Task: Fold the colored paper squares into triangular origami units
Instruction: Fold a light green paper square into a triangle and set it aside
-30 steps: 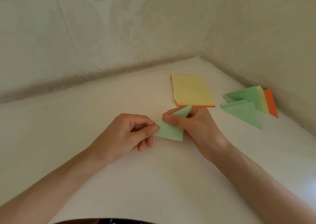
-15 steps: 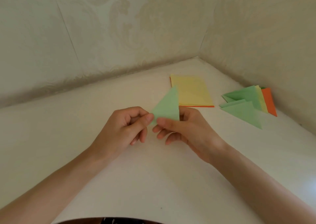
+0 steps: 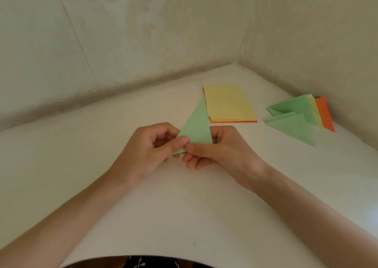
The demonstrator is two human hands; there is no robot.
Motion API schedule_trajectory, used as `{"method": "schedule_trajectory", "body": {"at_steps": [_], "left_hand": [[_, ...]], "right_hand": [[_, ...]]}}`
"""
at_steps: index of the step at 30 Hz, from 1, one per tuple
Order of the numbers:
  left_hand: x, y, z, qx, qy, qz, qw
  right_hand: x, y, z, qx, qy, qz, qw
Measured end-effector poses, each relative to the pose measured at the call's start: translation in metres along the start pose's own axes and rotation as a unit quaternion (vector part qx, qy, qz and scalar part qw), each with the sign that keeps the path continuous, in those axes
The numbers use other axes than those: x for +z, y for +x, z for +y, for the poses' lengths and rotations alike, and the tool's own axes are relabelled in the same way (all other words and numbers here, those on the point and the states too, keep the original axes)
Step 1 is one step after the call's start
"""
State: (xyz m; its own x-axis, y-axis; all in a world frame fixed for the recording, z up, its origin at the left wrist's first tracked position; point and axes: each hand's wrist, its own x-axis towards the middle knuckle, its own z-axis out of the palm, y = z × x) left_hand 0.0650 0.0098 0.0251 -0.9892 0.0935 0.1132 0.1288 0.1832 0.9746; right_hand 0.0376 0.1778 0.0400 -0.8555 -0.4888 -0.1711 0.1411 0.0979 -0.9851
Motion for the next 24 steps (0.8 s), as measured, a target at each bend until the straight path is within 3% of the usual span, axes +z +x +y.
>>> {"method": "schedule_trajectory", "body": {"at_steps": [4, 8, 11, 14, 17, 19, 21, 24], "left_hand": [[-0.002, 0.001, -0.004, -0.002, -0.015, 0.046, 0.999], [0.002, 0.002, -0.003, -0.026, -0.066, 0.089, 0.993], [0.007, 0.003, 0.001, -0.044, -0.102, 0.115, 0.987], [0.023, 0.005, 0.009, -0.053, -0.112, 0.085, 0.989], [0.047, 0.008, 0.019, -0.034, -0.107, 0.031, 0.993], [0.058, 0.014, 0.017, -0.004, -0.048, -0.005, 0.999], [0.062, 0.023, 0.004, 0.088, 0.140, -0.023, 0.986], [0.059, 0.038, -0.015, 0.220, 0.408, -0.057, 0.884]], "right_hand": [[-0.013, 0.001, -0.005, 0.007, -0.011, 0.017, 1.000], [-0.025, -0.001, -0.012, -0.021, 0.058, 0.083, 0.995], [-0.020, -0.012, -0.009, 0.007, 0.057, 0.072, 0.996], [-0.011, -0.019, 0.001, -0.002, 0.030, 0.100, 0.995], [-0.020, -0.027, 0.002, -0.036, 0.142, 0.165, 0.975], [-0.038, -0.035, -0.001, -0.052, 0.203, 0.212, 0.955], [-0.065, -0.045, 0.000, -0.059, 0.111, 0.292, 0.948], [-0.107, -0.060, 0.007, -0.038, -0.096, 0.391, 0.915]]}}
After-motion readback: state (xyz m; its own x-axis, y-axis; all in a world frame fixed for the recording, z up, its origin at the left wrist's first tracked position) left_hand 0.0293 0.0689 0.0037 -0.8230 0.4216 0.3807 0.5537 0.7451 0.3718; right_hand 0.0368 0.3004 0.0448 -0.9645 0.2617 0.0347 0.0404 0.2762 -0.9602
